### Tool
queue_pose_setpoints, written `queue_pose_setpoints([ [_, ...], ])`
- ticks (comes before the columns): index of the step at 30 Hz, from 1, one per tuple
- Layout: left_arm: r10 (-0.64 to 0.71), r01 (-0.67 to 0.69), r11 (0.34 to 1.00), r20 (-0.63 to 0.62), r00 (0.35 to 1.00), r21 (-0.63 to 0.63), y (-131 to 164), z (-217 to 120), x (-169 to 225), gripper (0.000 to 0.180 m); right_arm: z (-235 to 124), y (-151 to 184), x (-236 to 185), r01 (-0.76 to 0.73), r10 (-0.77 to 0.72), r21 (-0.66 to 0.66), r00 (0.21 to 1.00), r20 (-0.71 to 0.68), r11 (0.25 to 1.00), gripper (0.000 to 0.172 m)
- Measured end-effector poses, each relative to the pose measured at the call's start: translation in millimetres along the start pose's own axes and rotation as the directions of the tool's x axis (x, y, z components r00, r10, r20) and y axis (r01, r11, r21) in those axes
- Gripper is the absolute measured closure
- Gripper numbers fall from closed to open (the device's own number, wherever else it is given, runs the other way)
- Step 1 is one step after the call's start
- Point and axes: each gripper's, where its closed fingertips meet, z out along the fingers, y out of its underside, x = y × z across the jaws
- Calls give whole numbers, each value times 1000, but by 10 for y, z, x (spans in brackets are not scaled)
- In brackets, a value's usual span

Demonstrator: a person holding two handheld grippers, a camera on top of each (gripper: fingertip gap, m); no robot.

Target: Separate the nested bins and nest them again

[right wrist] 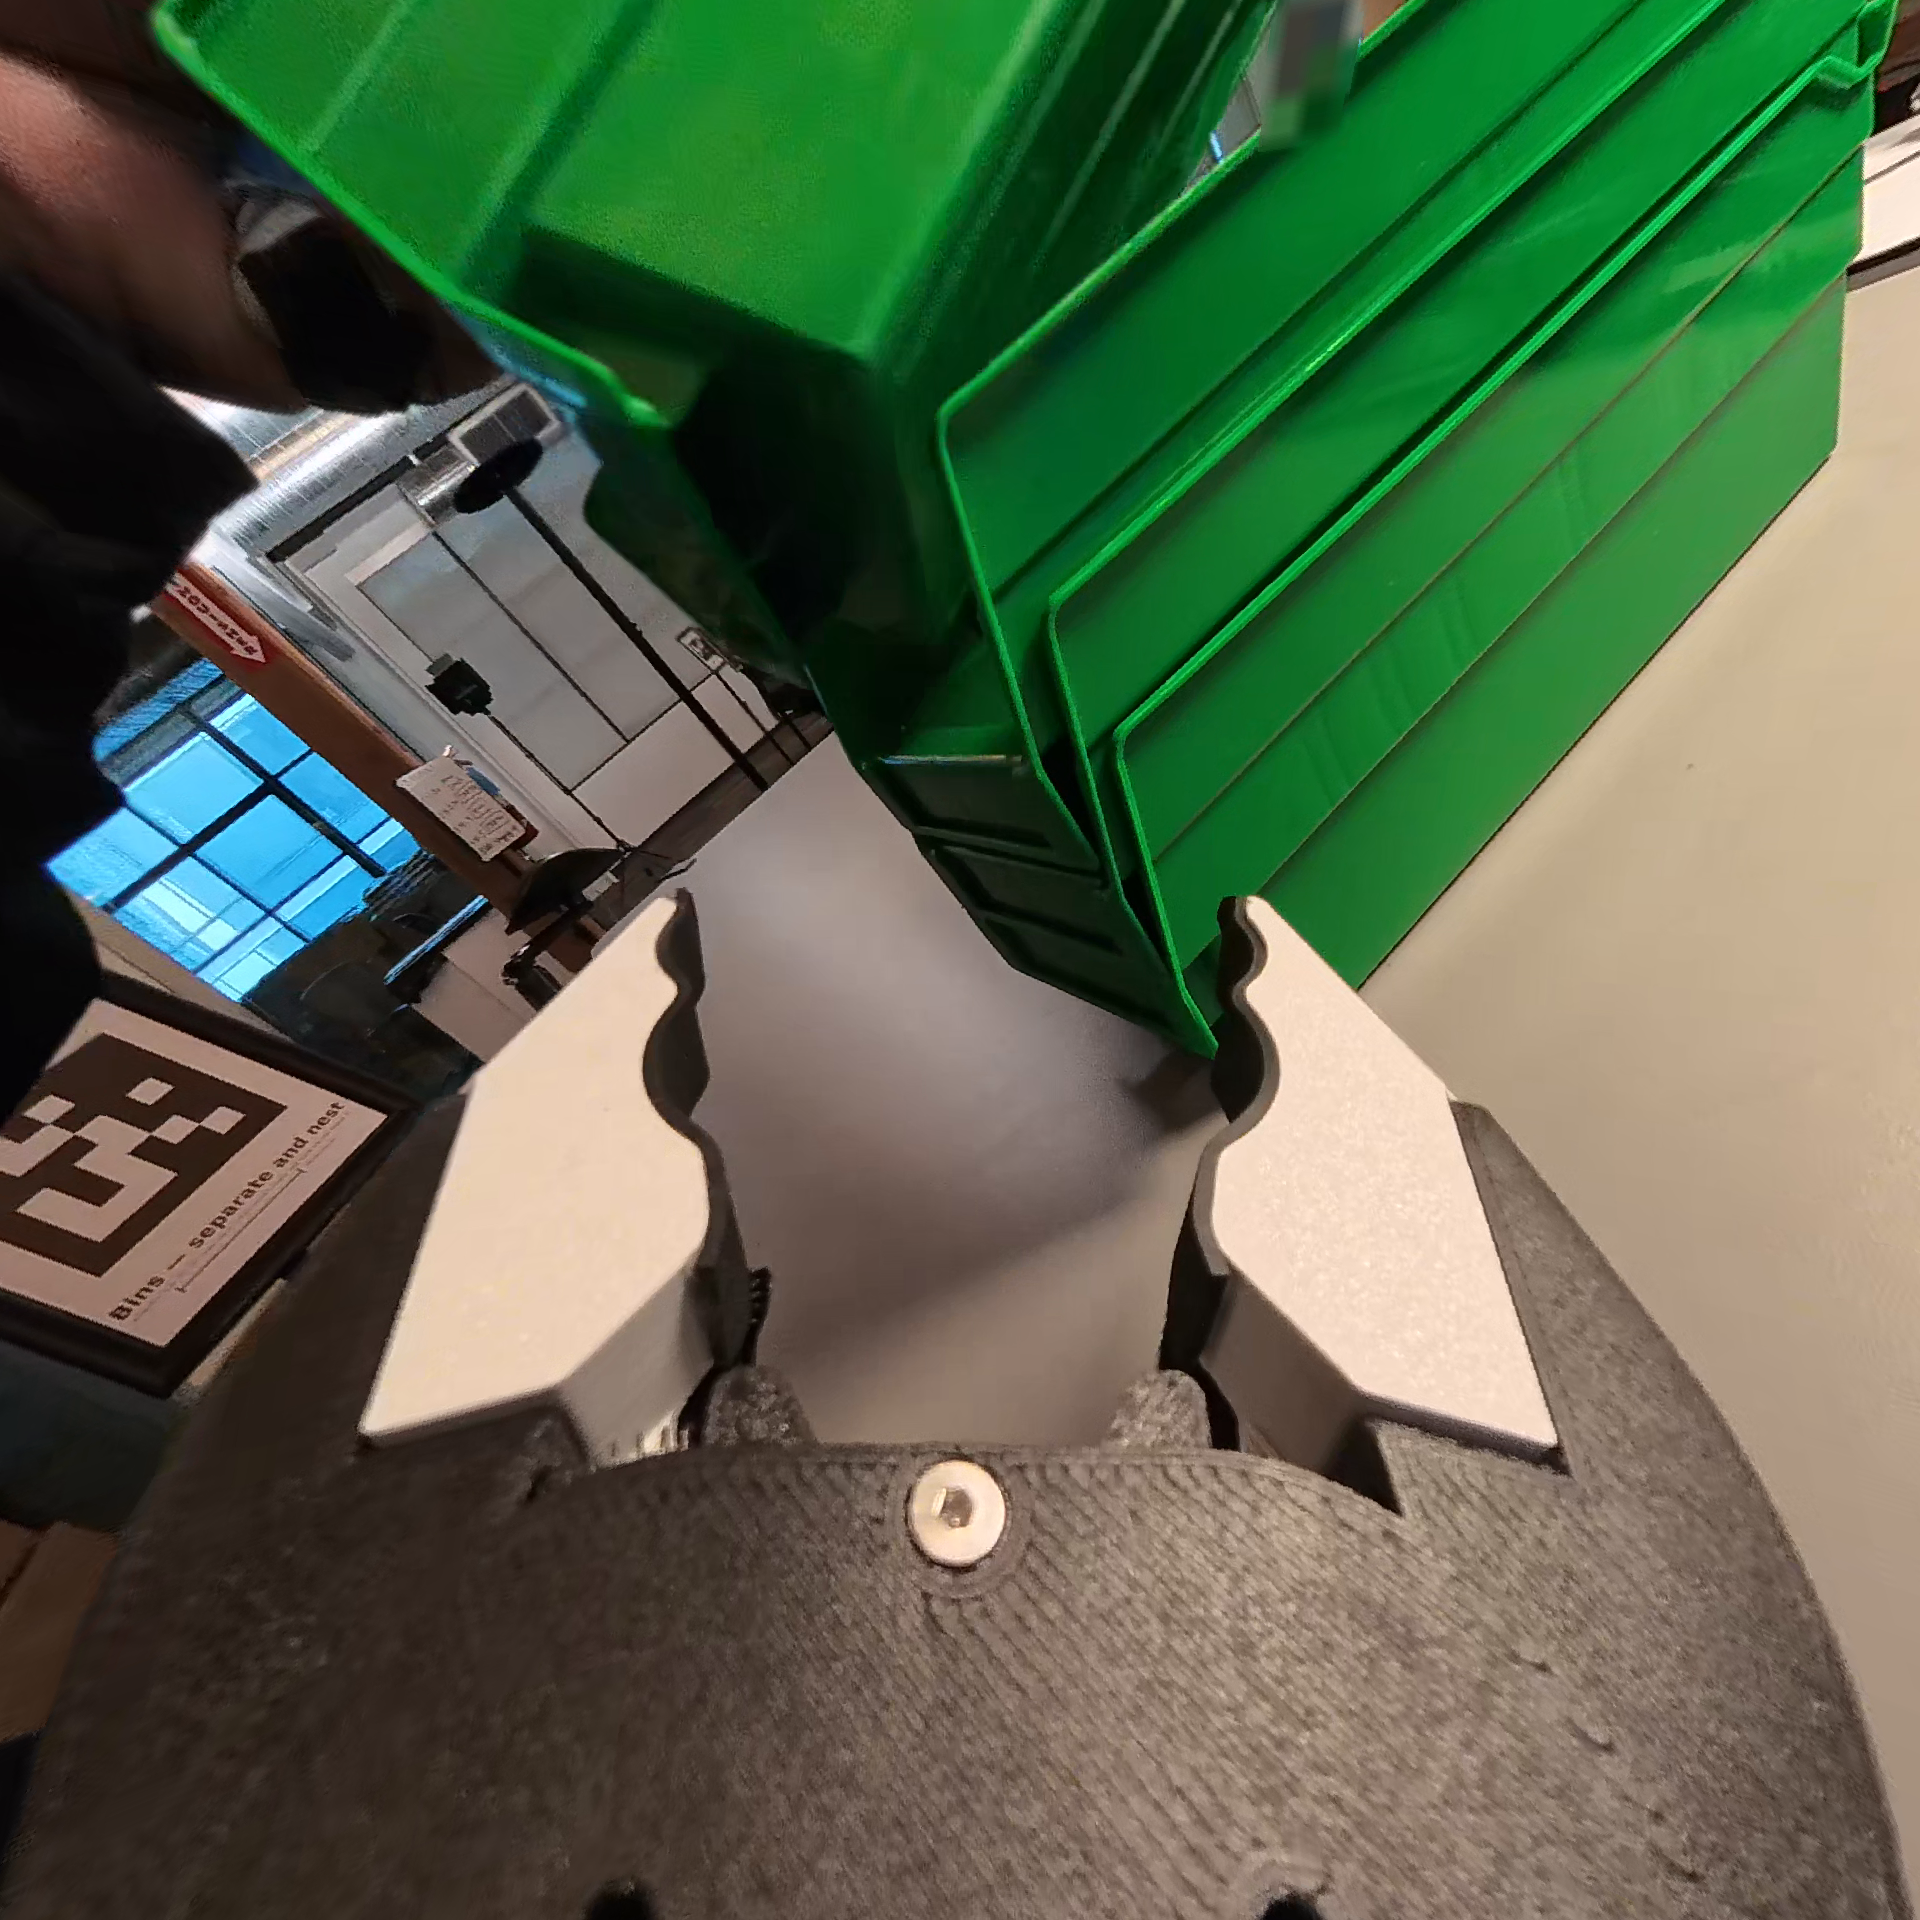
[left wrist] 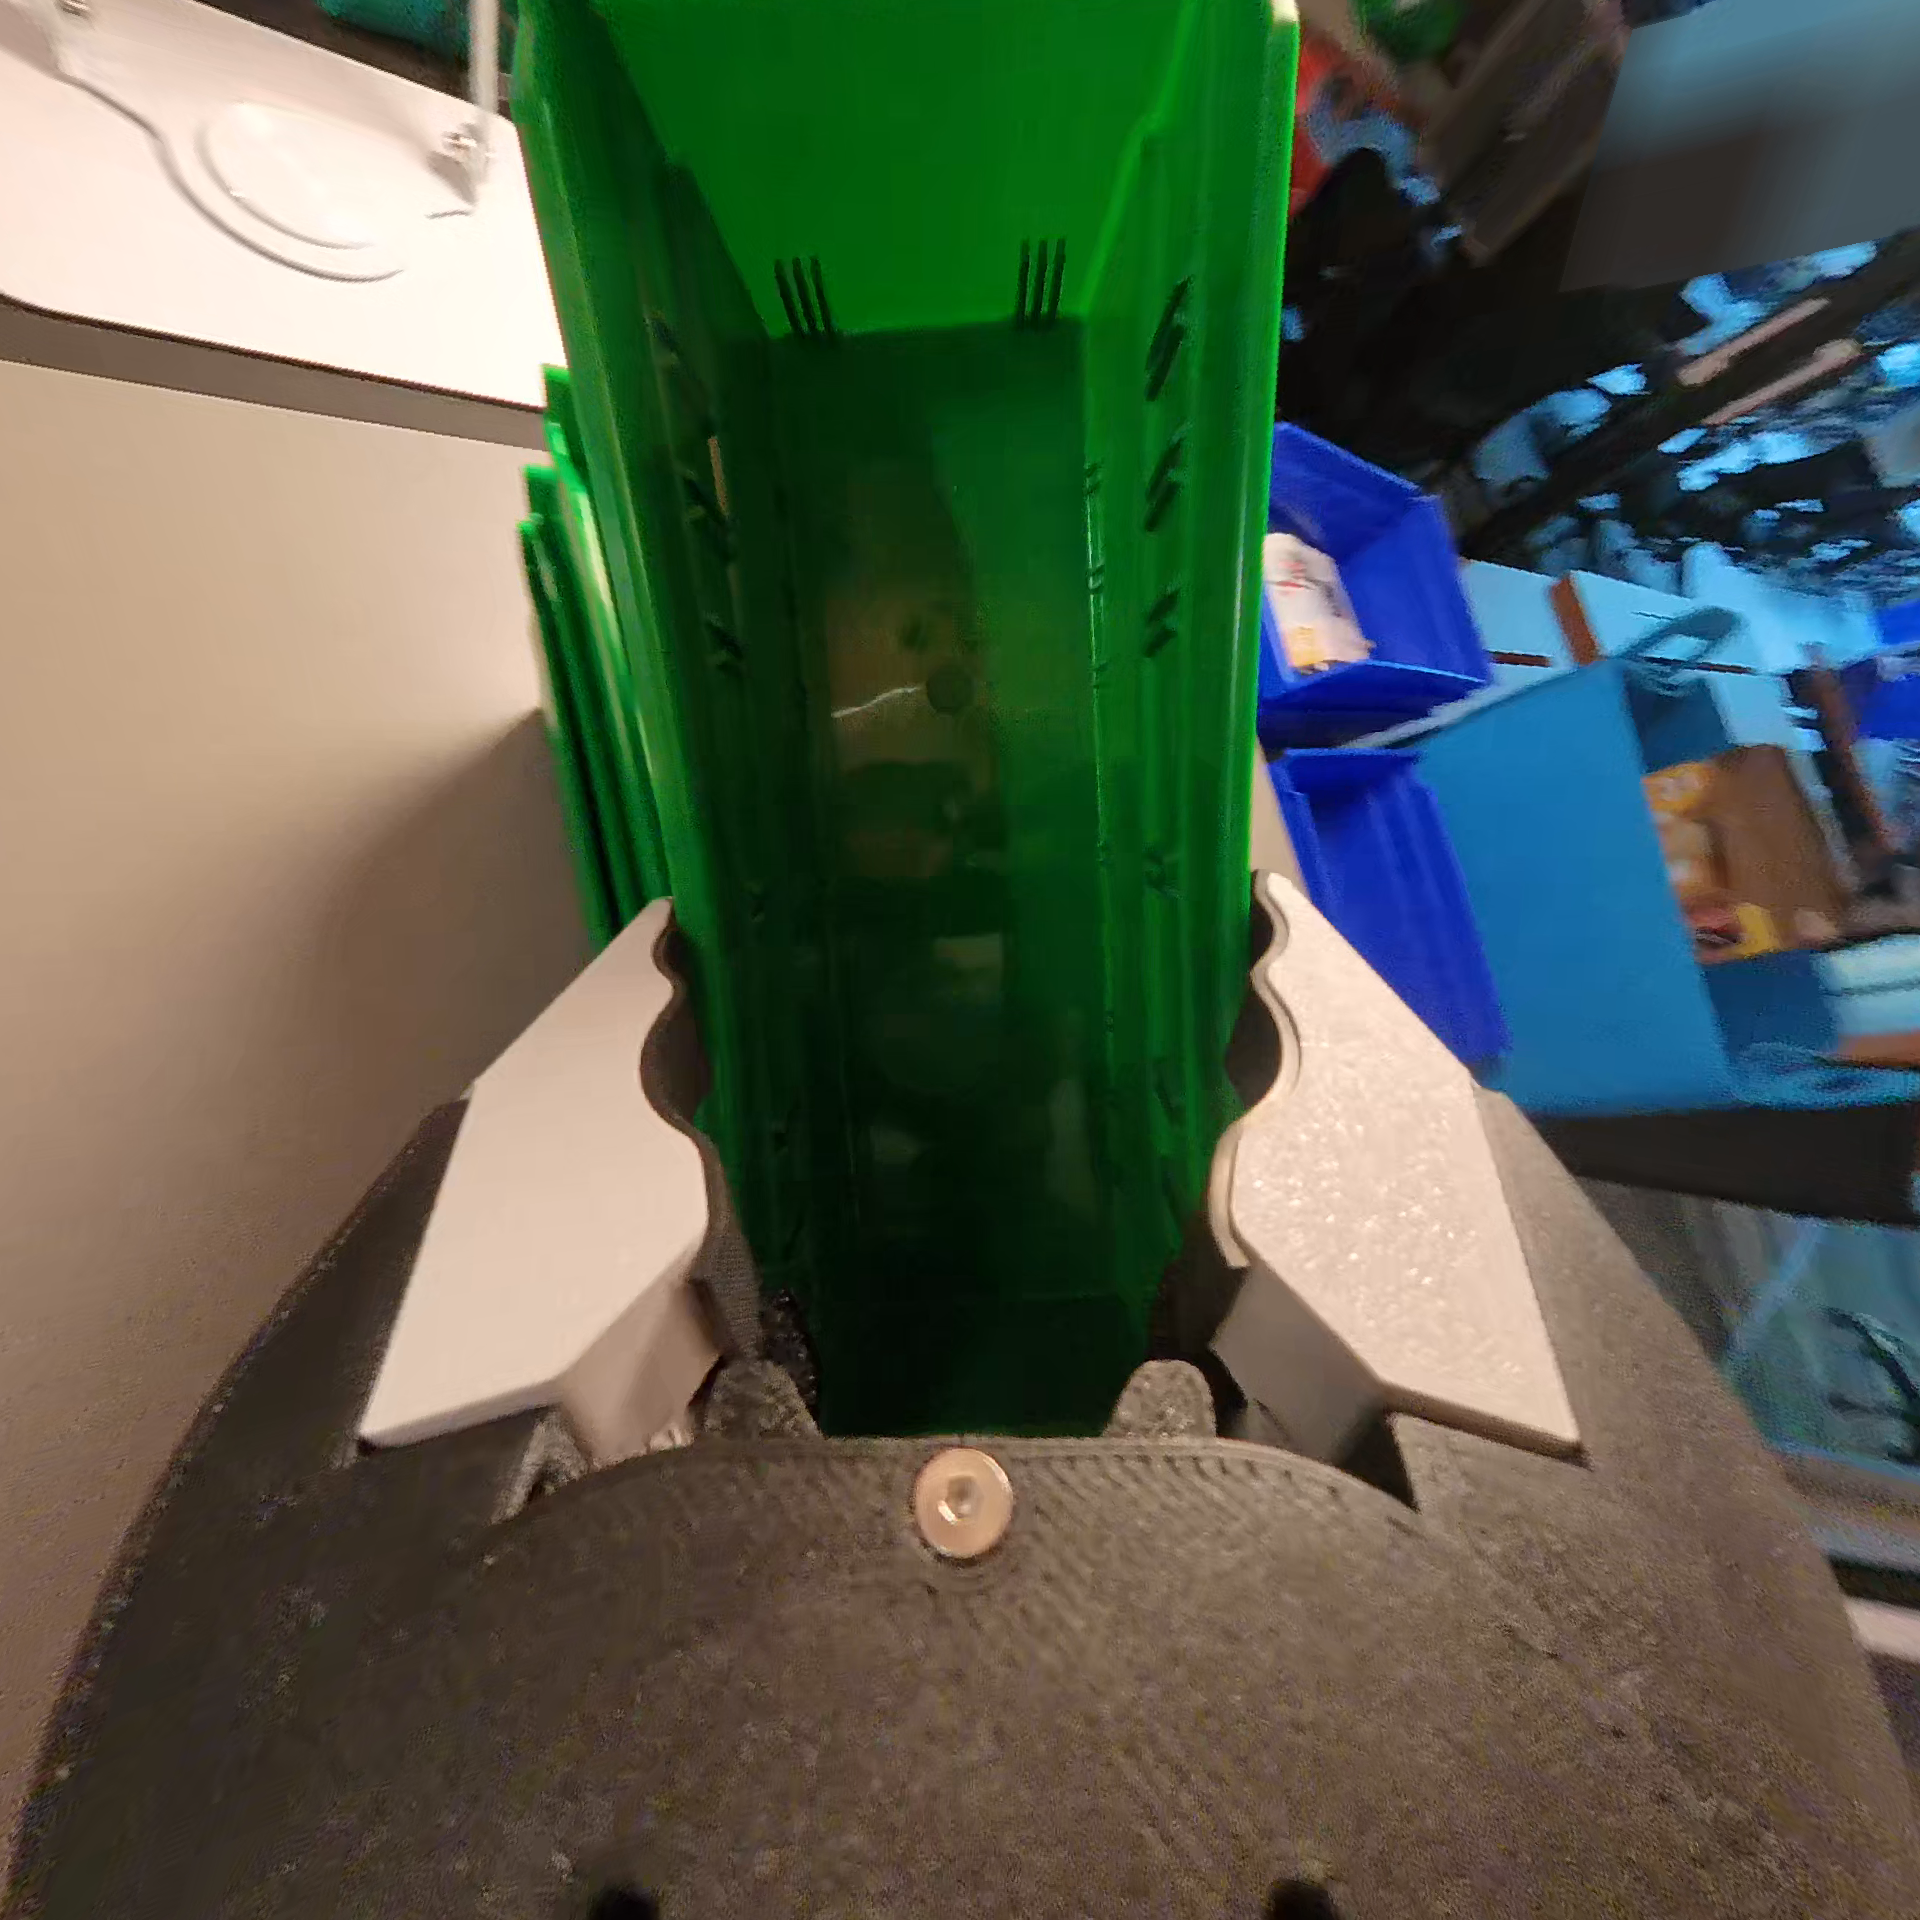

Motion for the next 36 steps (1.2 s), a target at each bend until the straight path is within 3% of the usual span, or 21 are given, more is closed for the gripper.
queue_pose_setpoints([
  [5, -11, 12, 1000, 88, 996, -3, -27, 168, 27, 77, -7, -8, 4, -13, 13, 4, 1000, 7, 1000, 71],
  [11, 52, -54, 999, 227, 972, 3, -92, 94, -62, 78, -11, -13, 1, -15, 14, 8, 1000, 10, 1000, 72],
  [20, 78, -86, 996, 338, 938, 10, 44, 298, -180, 63, -7, -9, 6, -11, 11, 6, 1000, 3, 1000, 72],
  [23, 111, -135, 990, 337, 935, 47, 13, 359, -151, 57, 3, 3, 12, -17, 17, -4, 1000, 3, 1000, 72],
  [29, 116, -136, 985, 173, 978, 106, 23, 418, 114, 60, 5, 5, 14, -19, 19, -7, 1000, 6, 1000, 72],
  [36, 204, -205, 969, 18, 979, 142, 192, 179, 348, 60, 24, 26, 70, -32, 32, -24, 999, -25, 999, 72],
])
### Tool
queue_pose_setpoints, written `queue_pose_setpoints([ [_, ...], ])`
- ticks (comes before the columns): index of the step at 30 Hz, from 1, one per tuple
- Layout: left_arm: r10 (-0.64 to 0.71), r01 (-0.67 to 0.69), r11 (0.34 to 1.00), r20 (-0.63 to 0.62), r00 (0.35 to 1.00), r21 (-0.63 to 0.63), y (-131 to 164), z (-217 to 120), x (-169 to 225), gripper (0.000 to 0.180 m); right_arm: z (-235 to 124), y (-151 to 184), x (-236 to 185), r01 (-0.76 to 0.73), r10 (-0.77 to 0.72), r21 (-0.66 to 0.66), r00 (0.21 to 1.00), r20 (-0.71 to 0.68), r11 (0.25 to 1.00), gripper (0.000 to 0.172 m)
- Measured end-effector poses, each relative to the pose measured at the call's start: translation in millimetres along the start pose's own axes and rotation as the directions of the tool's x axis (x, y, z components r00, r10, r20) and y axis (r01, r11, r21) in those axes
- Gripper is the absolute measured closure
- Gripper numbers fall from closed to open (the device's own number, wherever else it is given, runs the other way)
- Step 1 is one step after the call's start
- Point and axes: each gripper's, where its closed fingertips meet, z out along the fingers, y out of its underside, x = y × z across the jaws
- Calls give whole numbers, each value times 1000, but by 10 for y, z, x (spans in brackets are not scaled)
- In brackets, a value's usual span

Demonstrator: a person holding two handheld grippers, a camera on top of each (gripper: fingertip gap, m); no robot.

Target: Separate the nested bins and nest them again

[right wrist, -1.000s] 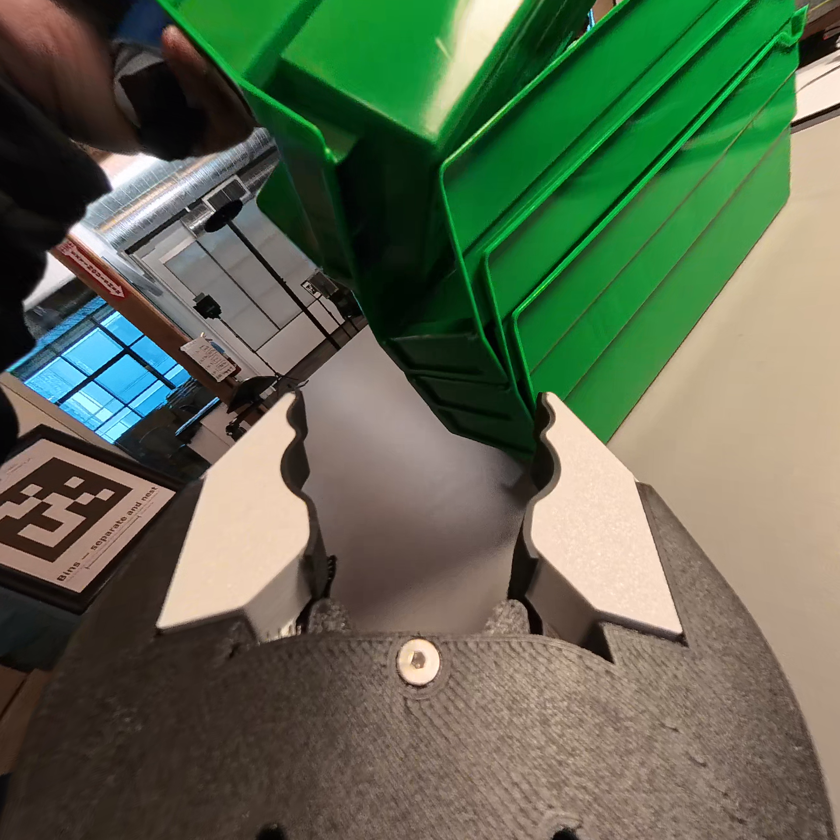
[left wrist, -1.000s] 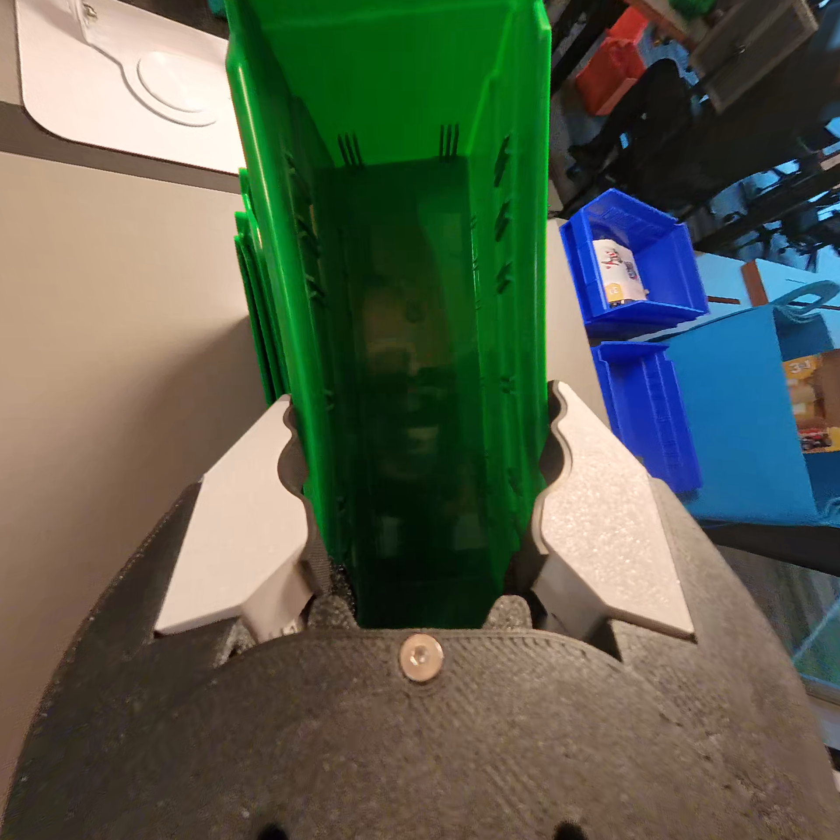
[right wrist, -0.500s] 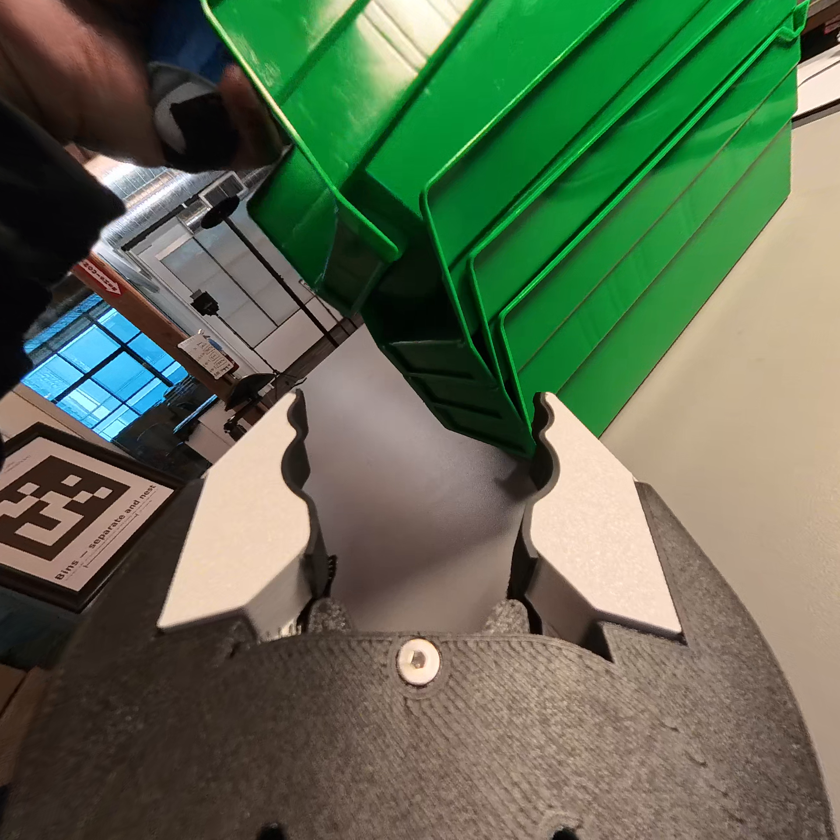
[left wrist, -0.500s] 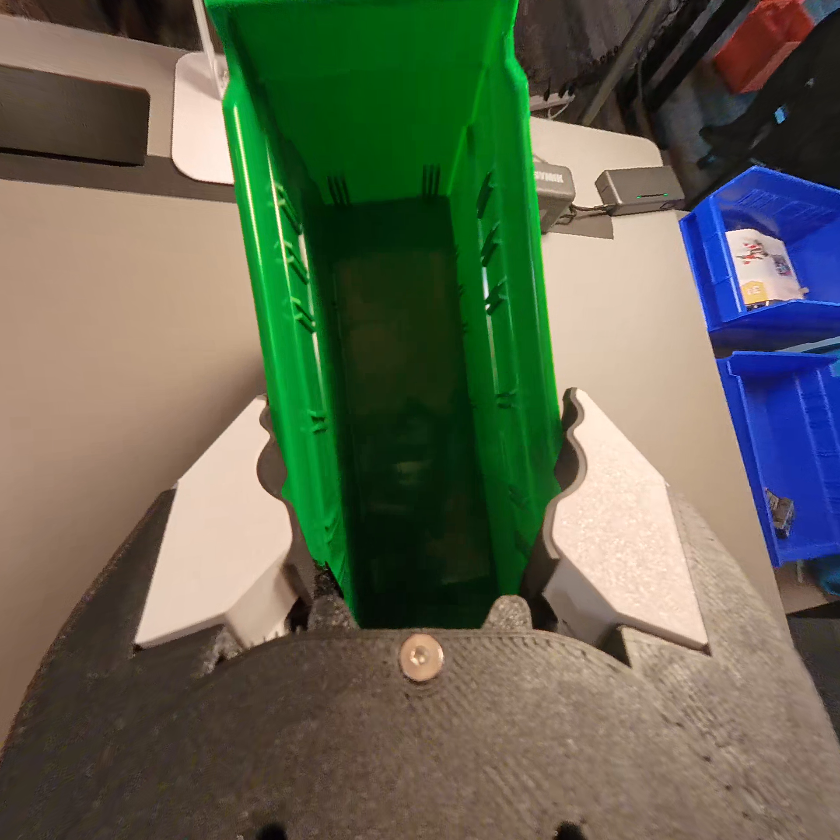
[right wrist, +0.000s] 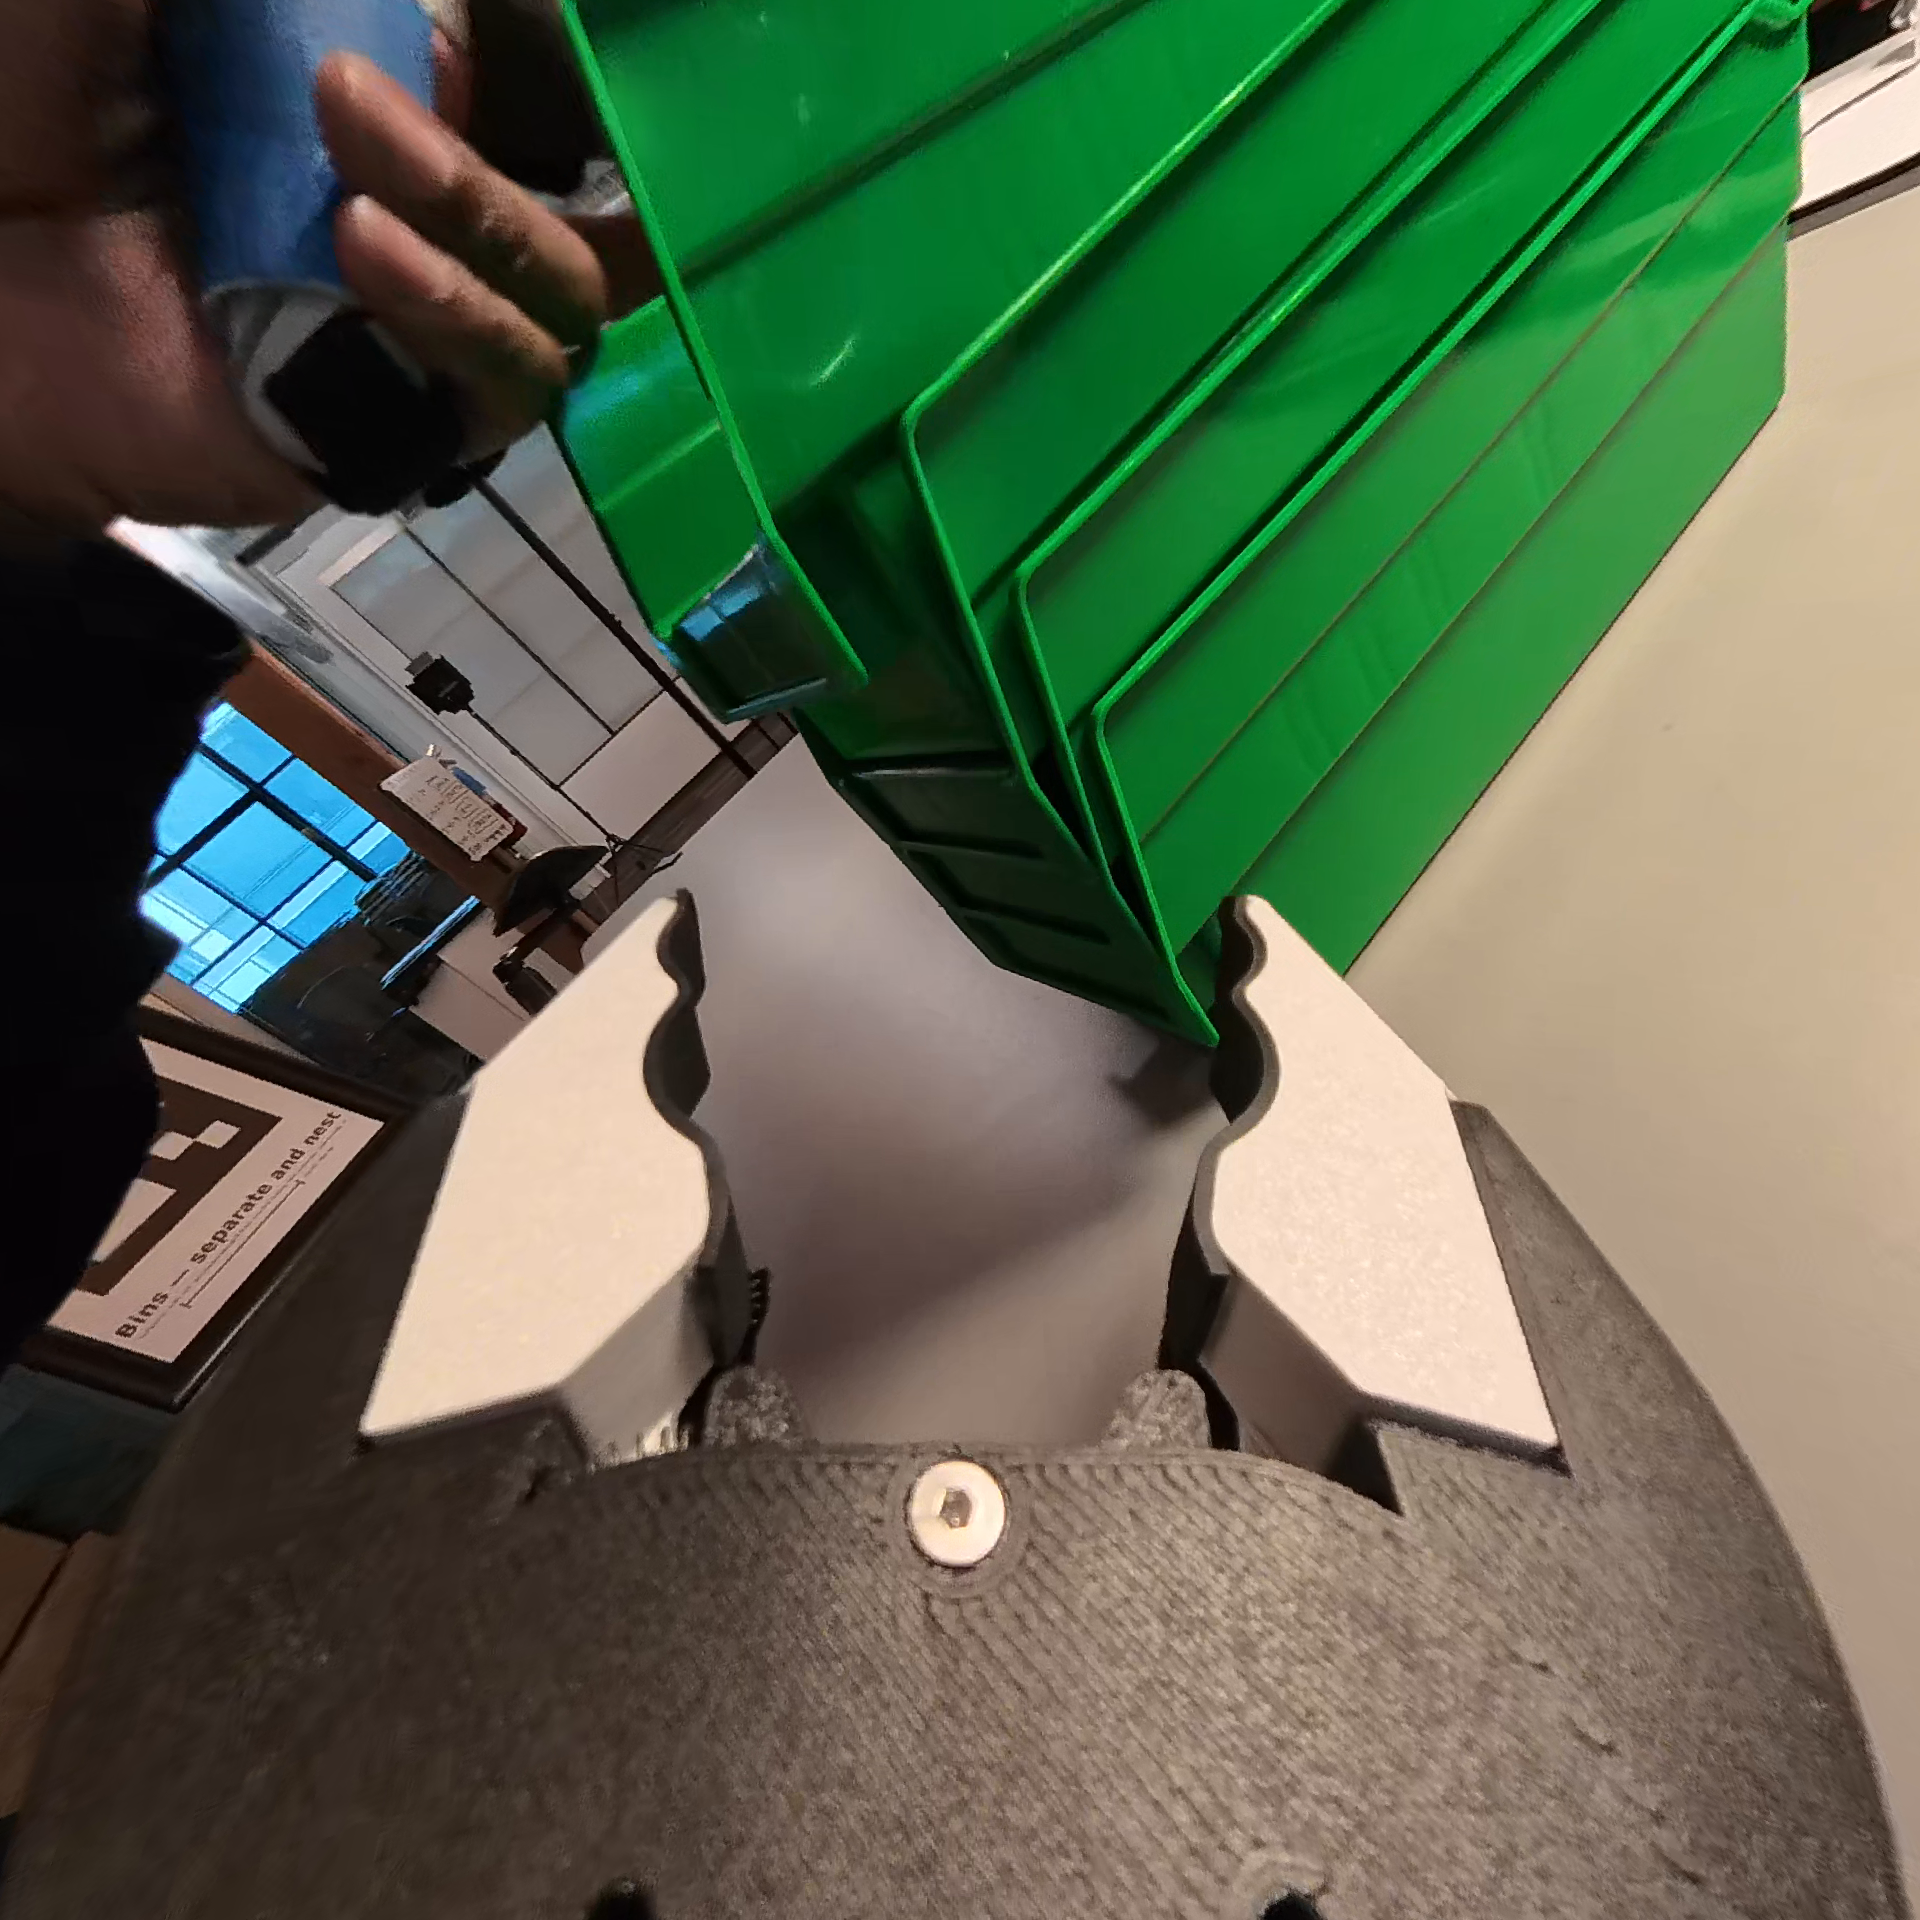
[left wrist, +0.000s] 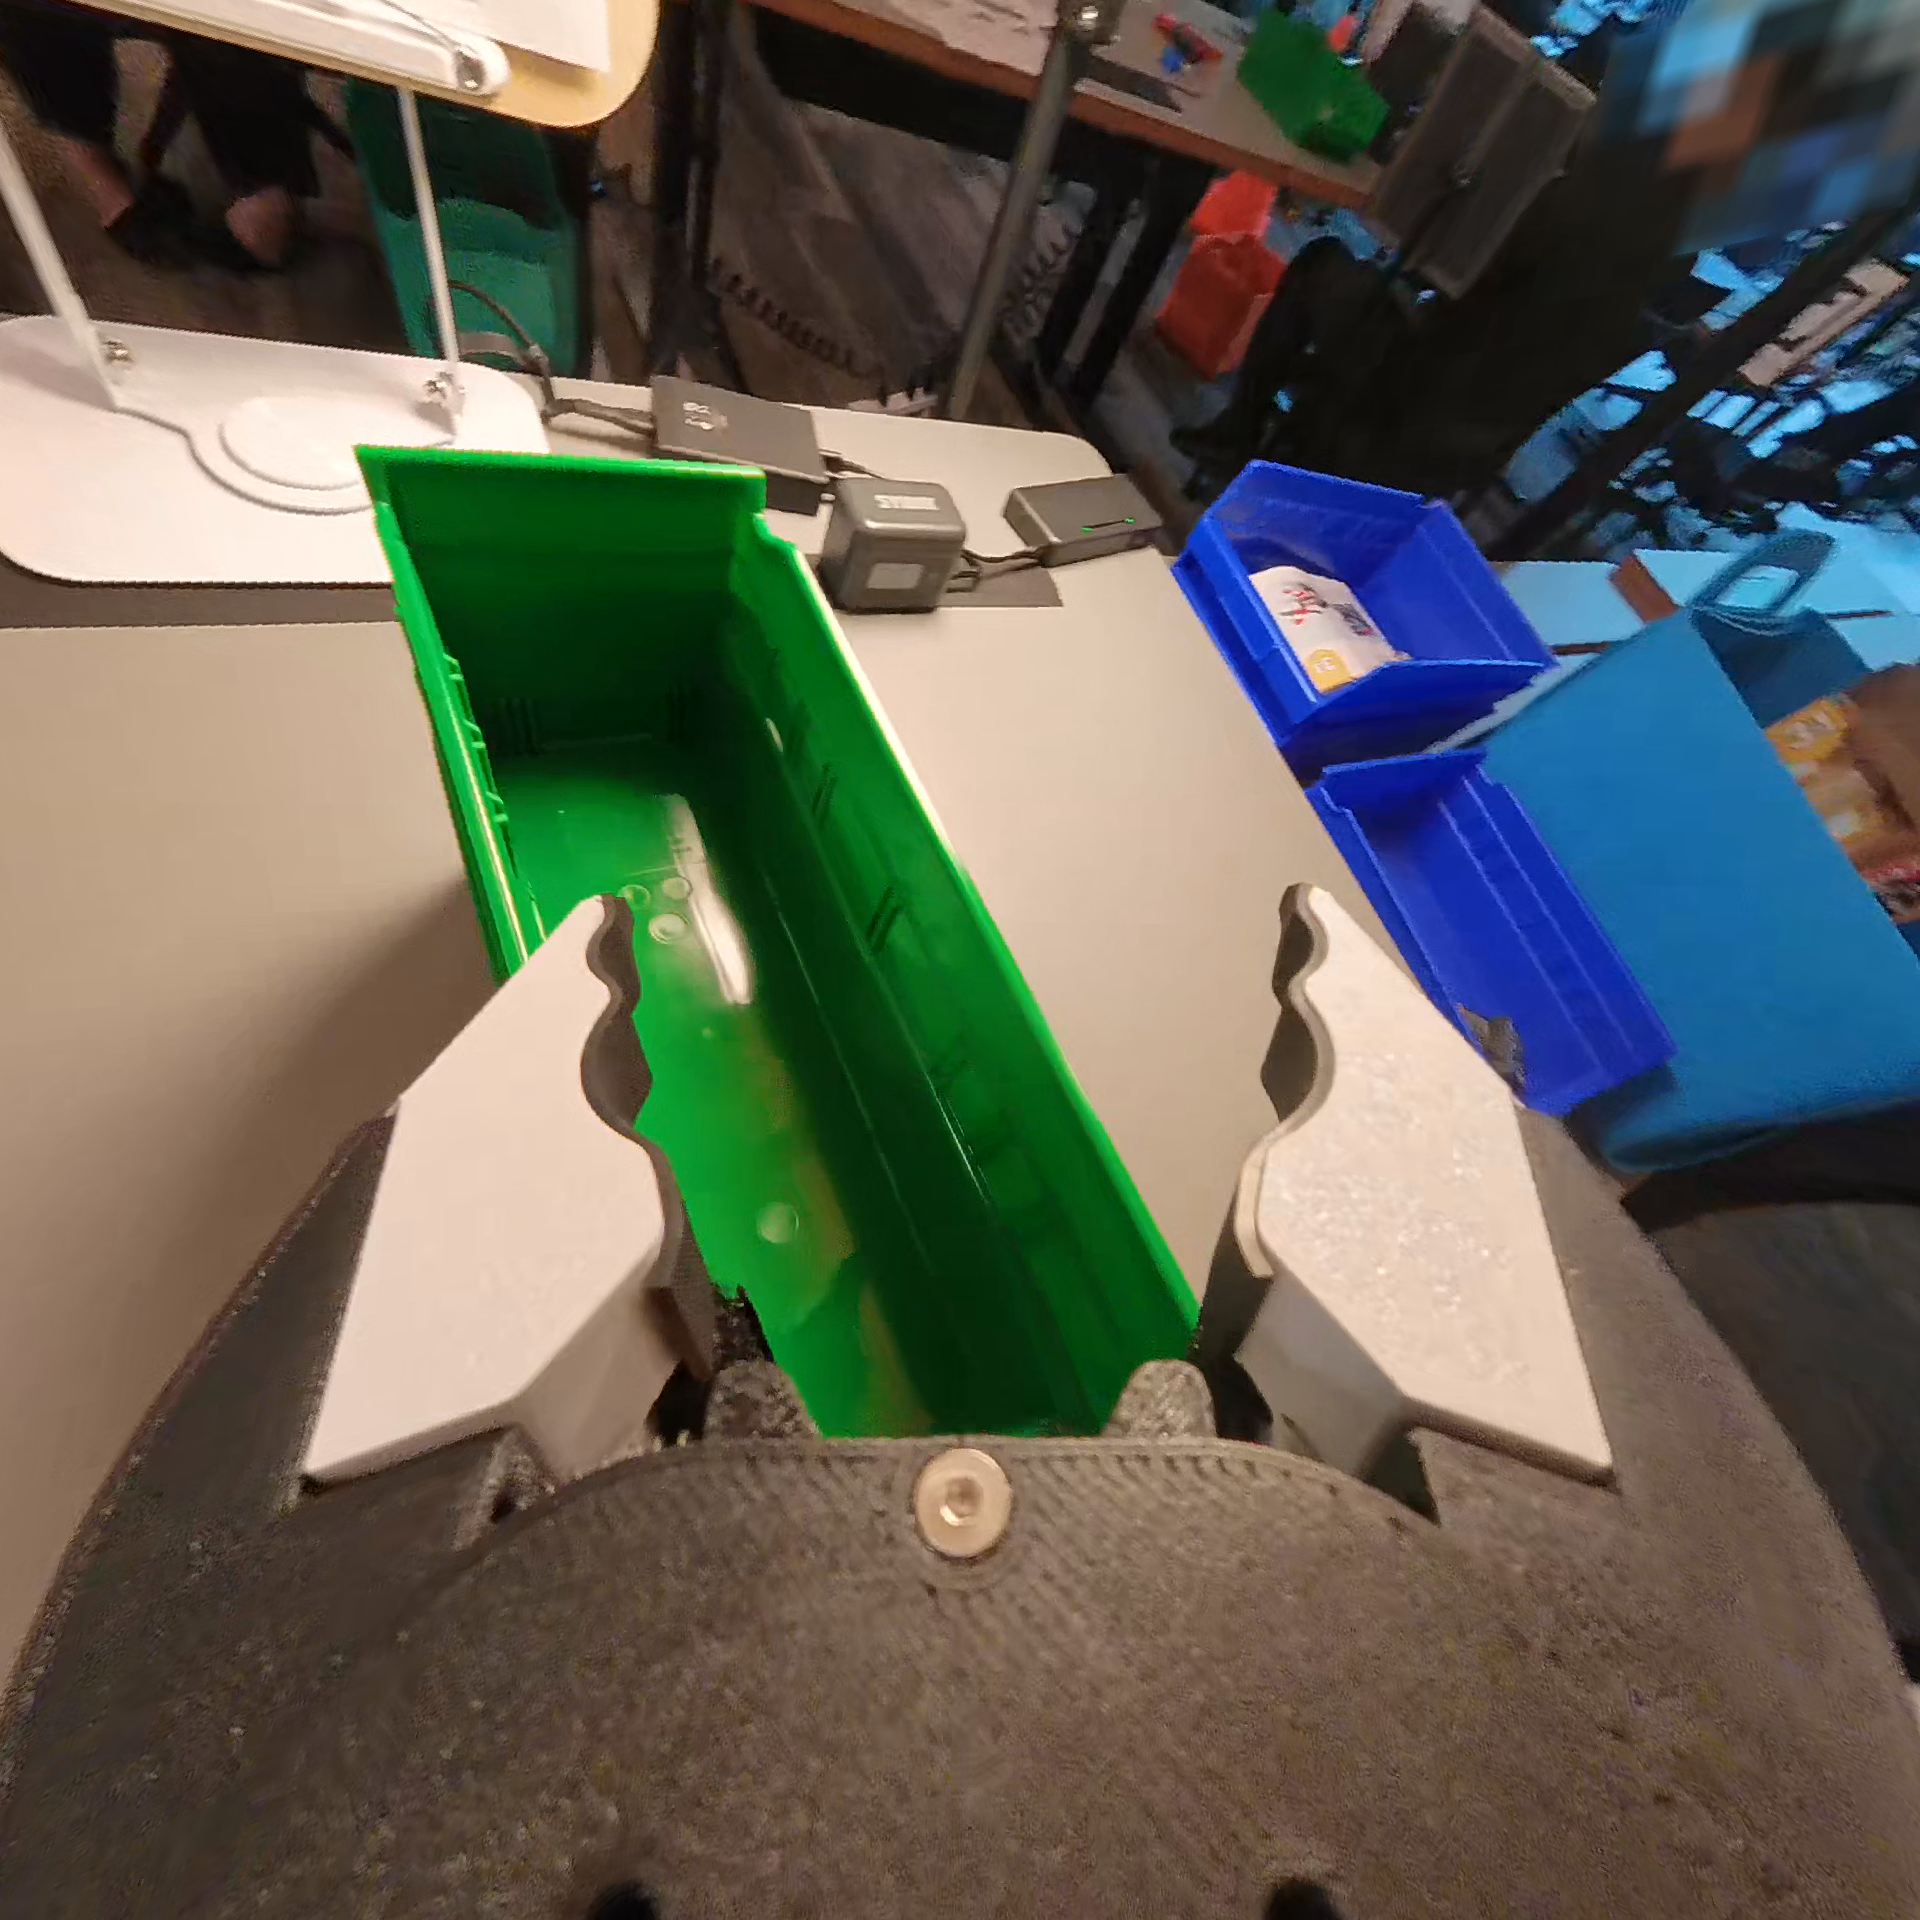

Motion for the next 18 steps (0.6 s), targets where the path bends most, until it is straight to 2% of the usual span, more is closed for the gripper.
queue_pose_setpoints([
  [4, 35, -28, 998, -126, 991, 53, 56, -387, 62, 60, -14, -47, 17, 6, -6, 23, 1000, -14, 1000, 72],
  [9, 138, -108, 971, -130, 982, 211, 122, -847, -333, 66, 34, -232, 159, 42, -33, 88, 994, -103, 995, 74],
  [12, 189, -162, 964, -114, 975, 211, 342, -896, -692, 68, 156, -271, 261, 42, -27, 81, 985, -172, 996, 76],
  [18, 216, -205, 972, -93, 972, 115, 929, -727, -1426, 71, 227, -246, 371, 31, 3, 129, 967, -253, 991, 100],
])
